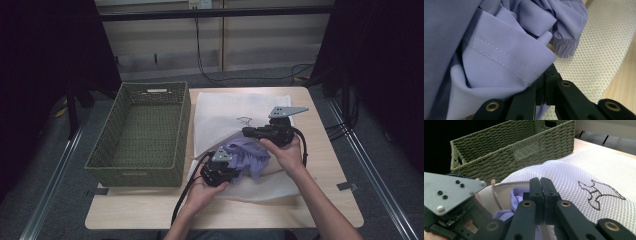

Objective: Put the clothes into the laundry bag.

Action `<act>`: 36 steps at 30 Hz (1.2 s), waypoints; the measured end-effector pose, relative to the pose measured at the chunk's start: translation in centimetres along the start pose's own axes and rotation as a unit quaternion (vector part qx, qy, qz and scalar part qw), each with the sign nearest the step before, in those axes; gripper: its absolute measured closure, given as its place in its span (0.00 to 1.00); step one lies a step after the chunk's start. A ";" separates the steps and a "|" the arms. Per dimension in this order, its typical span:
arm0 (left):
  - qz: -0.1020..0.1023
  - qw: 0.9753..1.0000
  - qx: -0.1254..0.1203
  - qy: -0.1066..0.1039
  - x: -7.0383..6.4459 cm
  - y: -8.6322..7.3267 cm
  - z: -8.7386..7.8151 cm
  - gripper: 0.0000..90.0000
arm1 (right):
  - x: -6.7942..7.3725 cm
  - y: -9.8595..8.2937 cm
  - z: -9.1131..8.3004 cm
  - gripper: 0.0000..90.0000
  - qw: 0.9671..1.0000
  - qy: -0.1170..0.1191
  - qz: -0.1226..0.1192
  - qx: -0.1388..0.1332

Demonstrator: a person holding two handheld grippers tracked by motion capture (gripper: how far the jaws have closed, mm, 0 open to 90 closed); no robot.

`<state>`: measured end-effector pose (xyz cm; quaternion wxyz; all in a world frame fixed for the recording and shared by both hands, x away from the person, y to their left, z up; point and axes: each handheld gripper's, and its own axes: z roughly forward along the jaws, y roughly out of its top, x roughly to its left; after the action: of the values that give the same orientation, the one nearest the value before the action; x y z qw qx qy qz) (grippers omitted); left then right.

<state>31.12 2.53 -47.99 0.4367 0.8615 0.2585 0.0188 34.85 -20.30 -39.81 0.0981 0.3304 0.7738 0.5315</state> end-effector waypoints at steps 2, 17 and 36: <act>-0.002 1.000 -0.002 -0.001 0.1 0.2 0.0 0.99 | 0.0 0.0 0.0 0.99 1.000 0.001 -0.002 0.000; -0.014 1.000 -0.005 0.011 1.1 0.5 0.5 0.99 | 0.0 0.0 0.1 0.99 1.000 0.006 -0.002 0.003; -0.026 0.999 -0.019 0.043 2.2 1.6 1.6 0.99 | 0.1 0.0 0.1 0.99 1.000 0.006 -0.006 0.008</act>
<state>34.12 1.59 -48.22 0.4415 0.8446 0.2989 0.0488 34.85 -20.13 -39.83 0.0938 0.3236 0.7801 0.5272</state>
